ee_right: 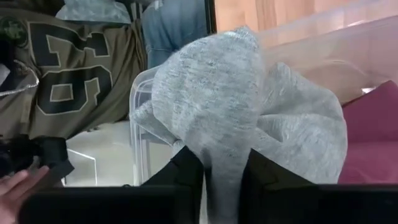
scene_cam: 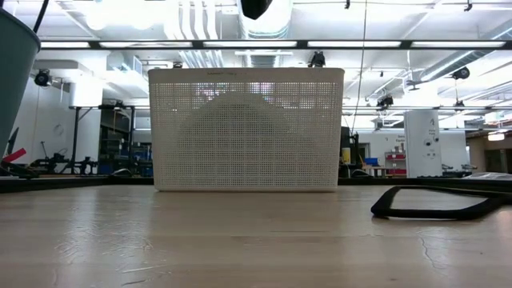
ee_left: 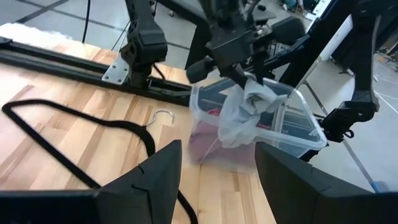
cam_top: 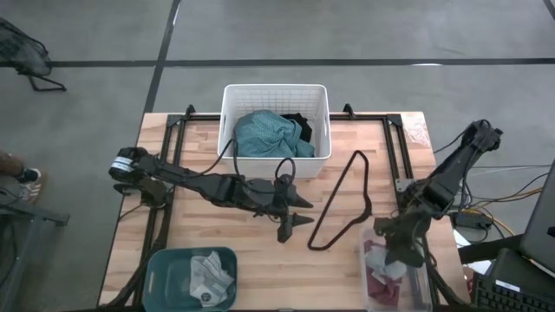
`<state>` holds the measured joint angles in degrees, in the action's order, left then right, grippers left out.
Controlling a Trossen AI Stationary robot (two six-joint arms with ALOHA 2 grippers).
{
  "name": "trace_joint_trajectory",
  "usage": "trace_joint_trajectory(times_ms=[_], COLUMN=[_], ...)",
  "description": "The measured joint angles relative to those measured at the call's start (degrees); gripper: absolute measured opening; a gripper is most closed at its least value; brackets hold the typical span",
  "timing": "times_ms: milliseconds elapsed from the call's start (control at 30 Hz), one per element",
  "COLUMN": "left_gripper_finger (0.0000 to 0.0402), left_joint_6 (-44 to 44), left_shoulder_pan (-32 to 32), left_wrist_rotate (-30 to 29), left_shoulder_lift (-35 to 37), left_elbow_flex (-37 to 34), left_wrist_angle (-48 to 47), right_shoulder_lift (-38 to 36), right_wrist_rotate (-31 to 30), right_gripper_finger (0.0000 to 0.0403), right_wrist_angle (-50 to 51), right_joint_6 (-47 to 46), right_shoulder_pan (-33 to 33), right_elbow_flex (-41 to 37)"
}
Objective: Pick & Place Cloths
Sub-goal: Put the gray underwear into the transparent bin
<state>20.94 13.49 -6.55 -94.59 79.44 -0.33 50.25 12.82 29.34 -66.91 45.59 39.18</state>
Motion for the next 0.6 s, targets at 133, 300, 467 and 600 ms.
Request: trace_joint_trajectory(times_ms=[133, 300, 467, 600], left_gripper_finger=[0.0209, 0.0209, 0.0209, 0.0209], left_joint_6=[0.6, 0.8, -0.4, -0.7], left_shoulder_pan=[0.0, 0.0, 0.0, 0.0], left_wrist_rotate=[-0.4, -0.9, -0.9, -0.9], left_shoulder_lift=[0.0, 0.0, 0.0, 0.0], left_elbow_flex=[-0.1, -0.1, -0.1, -0.1], left_wrist_angle=[-1.4, -1.6, -2.9, -6.1], right_shoulder_lift=[1.9, 2.1, 1.0, 0.0], right_wrist_rotate=[-1.2, -3.1, -3.8, -0.8], right_gripper_finger=[0.0093, 0.0137, 0.0172, 0.0184], right_wrist_angle=[0.0, 0.4, 3.8, 11.2], right_joint_6=[-0.7, -0.3, 2.2, -2.6], right_shoulder_pan=[0.6, 0.7, 1.1, 1.2], right_elbow_flex=[0.2, 0.2, 0.0, -0.1])
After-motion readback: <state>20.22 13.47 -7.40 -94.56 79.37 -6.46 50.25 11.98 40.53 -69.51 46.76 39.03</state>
